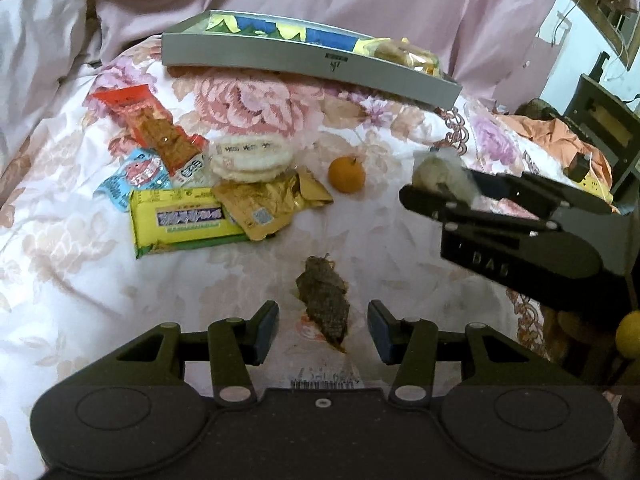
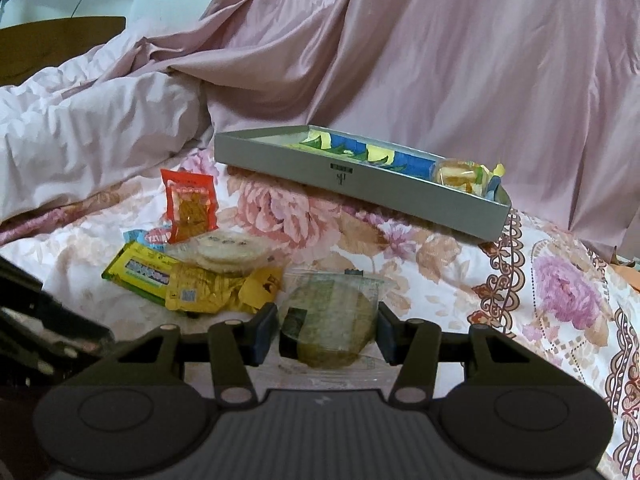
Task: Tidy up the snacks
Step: 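Grasp the dark dried snack with the left tool while the right tool grasps the wrapped round cookie, then carry the dark snack and round cookie into the grey tray and release both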
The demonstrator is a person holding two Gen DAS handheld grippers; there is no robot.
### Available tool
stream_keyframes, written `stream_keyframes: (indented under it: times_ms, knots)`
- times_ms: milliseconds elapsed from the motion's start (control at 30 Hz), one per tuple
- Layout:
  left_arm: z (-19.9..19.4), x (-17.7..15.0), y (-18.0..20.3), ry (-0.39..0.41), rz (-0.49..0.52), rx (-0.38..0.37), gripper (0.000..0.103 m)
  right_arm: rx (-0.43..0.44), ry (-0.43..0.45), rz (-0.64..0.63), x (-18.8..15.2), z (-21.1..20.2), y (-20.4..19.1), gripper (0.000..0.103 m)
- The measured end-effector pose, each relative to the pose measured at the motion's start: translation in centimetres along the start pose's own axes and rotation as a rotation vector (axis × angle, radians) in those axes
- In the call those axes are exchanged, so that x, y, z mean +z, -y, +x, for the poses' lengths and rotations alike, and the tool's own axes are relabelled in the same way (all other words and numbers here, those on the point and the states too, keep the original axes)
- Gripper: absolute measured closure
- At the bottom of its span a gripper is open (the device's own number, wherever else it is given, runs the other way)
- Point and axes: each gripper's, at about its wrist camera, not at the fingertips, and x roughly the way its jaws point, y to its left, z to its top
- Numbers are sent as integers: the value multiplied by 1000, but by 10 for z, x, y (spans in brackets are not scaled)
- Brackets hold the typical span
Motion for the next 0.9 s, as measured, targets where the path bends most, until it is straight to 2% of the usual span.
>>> stream_keyframes:
  times_ms: [67,200,267,367,433,467,533,600,900]
  knots:
    - [2,-2,-1,-17,12,13,52,3,4,2,1,-1,0,47]
    - [21,-2,-7,-101,33,34,52,11,1,5,1,-2,-1,47]
    - [26,1,-5,-112,46,49,51,16,0,3,1,-2,-2,47]
    - [36,11,1,-128,74,68,44,21,0,-1,1,-2,-4,47]
    - [44,16,6,-137,102,87,44,24,-1,-3,1,-1,-4,47]
    - [46,17,9,-139,123,97,48,24,-1,-4,1,-1,-5,47]
    - [48,18,14,-139,157,108,55,23,2,-2,2,-2,-5,47]
    - [46,18,15,-136,160,113,55,23,6,4,2,-2,-3,47]
    - [21,25,13,-42,75,102,56,20,40,2,8,-5,-2,47]
